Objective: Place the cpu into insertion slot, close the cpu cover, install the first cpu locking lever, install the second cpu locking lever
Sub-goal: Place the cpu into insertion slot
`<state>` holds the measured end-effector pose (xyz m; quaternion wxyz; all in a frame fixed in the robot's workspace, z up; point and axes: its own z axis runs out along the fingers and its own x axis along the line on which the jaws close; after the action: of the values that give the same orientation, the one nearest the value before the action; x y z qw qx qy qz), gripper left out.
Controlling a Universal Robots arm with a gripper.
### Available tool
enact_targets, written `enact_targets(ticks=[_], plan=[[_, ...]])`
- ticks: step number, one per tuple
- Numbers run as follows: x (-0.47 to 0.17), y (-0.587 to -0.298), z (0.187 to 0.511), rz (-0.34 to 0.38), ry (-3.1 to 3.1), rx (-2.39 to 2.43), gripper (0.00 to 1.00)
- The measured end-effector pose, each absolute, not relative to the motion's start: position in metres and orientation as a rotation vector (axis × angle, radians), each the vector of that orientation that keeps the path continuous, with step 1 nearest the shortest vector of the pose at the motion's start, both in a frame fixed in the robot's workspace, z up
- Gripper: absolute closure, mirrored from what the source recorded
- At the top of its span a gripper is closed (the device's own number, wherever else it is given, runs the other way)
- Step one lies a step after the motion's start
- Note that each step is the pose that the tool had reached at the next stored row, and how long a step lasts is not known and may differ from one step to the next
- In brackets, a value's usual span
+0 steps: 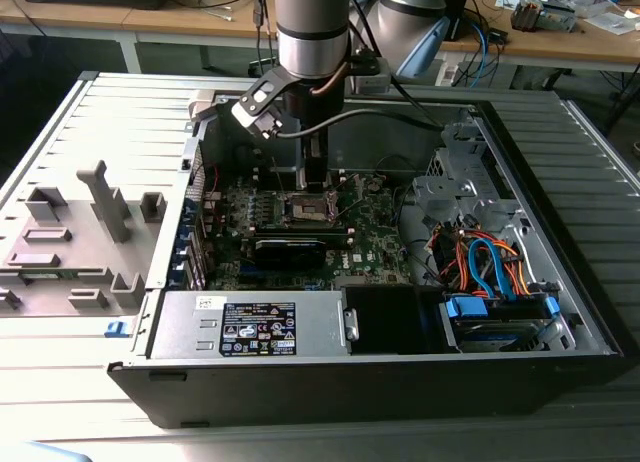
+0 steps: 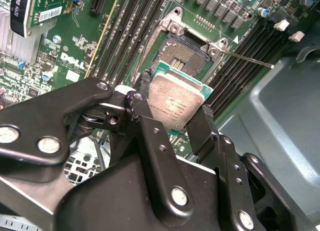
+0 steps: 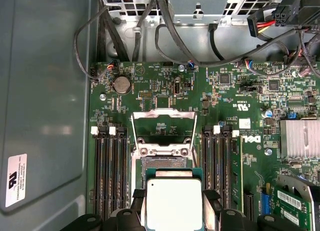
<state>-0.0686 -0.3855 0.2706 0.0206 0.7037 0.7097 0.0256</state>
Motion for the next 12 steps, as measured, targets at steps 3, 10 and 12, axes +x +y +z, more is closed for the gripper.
enact_targets(ticks=[3,10,12], plan=[[-0.0689,-0.3855,0.2706,0.079,2.201,2.182,0.46],[-0.0693,-0.3855,0.2705,0.079,2.201,2.182,0.46],[-0.0706,-0.3855,0.2703,0.079,2.201,2.182,0.46]])
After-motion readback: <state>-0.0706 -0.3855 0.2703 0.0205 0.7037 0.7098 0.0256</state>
